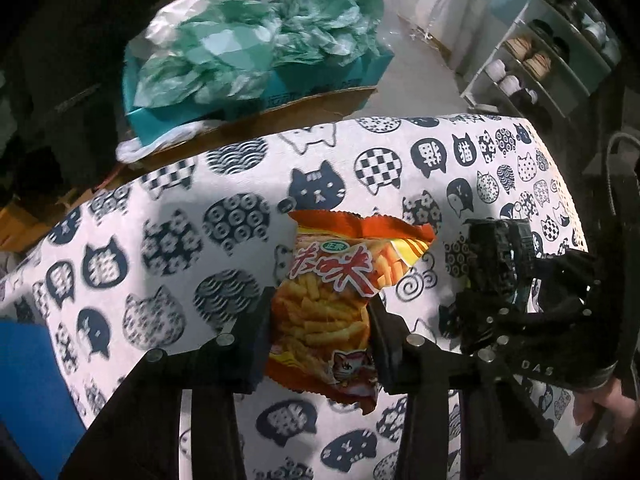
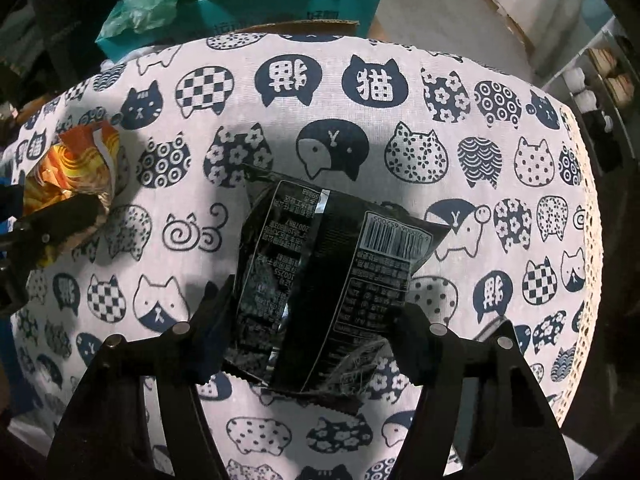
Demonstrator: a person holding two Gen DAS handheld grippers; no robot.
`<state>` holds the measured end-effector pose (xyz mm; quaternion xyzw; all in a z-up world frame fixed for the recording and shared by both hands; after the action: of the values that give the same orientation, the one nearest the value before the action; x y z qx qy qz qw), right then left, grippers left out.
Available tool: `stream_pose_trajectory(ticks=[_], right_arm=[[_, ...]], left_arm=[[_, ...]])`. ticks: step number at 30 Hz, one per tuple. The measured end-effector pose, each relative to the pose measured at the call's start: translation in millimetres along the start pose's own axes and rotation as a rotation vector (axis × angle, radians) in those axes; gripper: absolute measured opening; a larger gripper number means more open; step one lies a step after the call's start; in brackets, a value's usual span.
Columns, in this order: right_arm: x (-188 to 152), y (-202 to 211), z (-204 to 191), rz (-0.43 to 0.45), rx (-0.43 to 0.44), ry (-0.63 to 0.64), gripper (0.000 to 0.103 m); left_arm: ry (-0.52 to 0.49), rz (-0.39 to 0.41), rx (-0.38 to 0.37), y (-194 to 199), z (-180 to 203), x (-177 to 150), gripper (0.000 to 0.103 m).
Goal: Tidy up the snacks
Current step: 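Grasp the orange snack bag with left tool while right tool grasps black packet, then carry both bags into the cardboard box and open both tools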
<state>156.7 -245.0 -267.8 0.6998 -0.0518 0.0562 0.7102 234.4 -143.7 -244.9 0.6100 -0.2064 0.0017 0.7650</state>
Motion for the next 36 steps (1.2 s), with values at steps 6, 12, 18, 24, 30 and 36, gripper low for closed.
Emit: stream_pose_trajectory(ticks=[6, 12, 18, 24, 30, 36], right_arm=[[-14.3, 25.7, -8.0, 0.032, -0.004, 0.045, 0.067], [-31.4, 57.9, -21.7, 0.073, 0.010, 0.092, 0.067], [-38.0, 90.4, -32.6, 0.119, 0.026, 0.143, 0.067], [-35.6, 120.2, -48.7, 0.164, 0.049, 0.182, 0.067], [-34.7, 143.0, -74.3, 0.203, 0.076, 0.228, 0.067], [-36.5, 163.3, -102.8, 0.235, 0.100, 0.282, 0.067]], left_arm=[[0.009, 0.038, 0.034, 28.4, -8.1, -11.4, 0.043], [0.013, 0.066, 0.066, 62.7, -14.6, -30.0, 0.042], [0.007, 0.097, 0.102, 94.5, -19.0, -48.8, 0.042], [0.032, 0.116, 0.122, 124.5, -26.1, -68.3, 0.042], [0.047, 0.156, 0.139, 157.0, -36.1, -85.8, 0.042], [0.073, 0.187, 0.154, 185.6, -52.3, -106.8, 0.042]])
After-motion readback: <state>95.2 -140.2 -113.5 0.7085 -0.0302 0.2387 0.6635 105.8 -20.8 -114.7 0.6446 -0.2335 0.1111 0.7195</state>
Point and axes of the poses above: each gripper's, at about its wrist camera, not at the fingertips, and y roughly against the way its jaws point, z to its right, x to its top, the point moved 7 cm from there along -y, roughly the way its jaws point, and after that the axes turned 1 degree about y, right-handed, at the moved point
